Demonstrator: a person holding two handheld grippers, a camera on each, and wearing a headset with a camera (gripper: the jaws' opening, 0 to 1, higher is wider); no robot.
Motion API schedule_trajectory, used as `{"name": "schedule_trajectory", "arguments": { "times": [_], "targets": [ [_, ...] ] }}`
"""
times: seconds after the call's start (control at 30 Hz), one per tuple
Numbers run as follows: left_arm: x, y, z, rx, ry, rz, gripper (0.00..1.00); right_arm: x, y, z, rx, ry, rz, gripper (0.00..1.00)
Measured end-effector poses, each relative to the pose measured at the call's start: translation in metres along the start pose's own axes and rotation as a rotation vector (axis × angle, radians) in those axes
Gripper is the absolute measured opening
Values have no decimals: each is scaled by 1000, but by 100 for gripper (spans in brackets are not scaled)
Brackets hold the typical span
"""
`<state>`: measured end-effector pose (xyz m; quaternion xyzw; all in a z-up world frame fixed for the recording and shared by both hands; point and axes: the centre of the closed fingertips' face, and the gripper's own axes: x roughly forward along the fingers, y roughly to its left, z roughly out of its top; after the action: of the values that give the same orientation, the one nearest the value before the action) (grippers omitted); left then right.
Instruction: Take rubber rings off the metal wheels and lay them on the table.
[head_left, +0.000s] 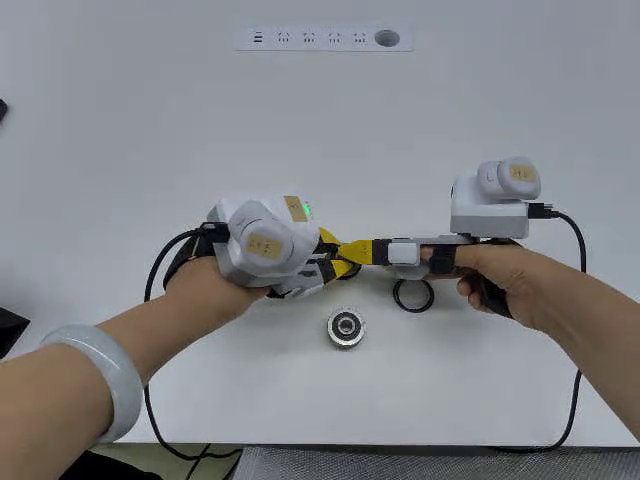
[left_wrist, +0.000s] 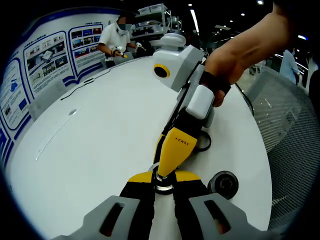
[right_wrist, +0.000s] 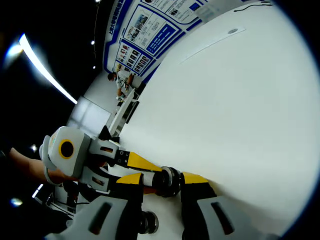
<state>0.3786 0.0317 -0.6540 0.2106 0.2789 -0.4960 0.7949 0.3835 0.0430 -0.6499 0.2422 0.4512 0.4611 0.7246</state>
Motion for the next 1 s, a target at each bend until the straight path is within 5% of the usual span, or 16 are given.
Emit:
{"name": "schedule_trajectory", "arguments": {
  "times": [1.0],
  "targets": [
    [0,0,0,2,-3,-1,13,-15,6,-10,-16,22,11,28]
  ]
}}
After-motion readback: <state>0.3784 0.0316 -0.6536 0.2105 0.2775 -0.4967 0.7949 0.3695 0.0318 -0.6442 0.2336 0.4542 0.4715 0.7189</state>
